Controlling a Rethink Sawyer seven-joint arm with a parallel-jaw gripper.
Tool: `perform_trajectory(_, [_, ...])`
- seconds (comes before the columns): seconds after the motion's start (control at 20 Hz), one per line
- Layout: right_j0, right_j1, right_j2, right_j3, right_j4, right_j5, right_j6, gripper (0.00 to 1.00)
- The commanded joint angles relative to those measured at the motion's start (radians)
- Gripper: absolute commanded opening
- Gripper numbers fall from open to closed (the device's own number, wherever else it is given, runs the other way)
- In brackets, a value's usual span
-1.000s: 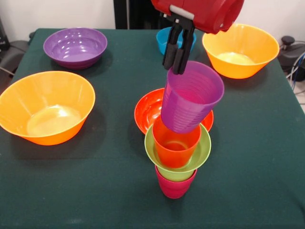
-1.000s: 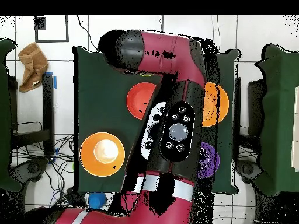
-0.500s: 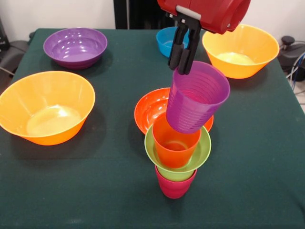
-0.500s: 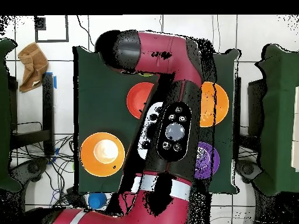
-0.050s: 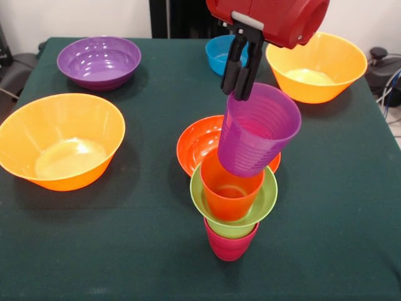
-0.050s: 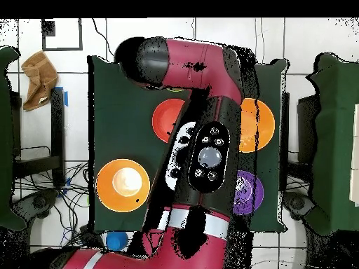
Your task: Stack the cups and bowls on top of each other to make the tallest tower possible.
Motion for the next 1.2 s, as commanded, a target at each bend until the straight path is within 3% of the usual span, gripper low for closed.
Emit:
perform_trajectory(0.05, [0.013, 0.044, 0.073, 0.064, -0.062, -0.039, -0.024, 0.00])
perform_trajectory(1.2, [-0.006, 0.110, 0.081, 0.055, -0.057, -0.147, -0.020, 0.00])
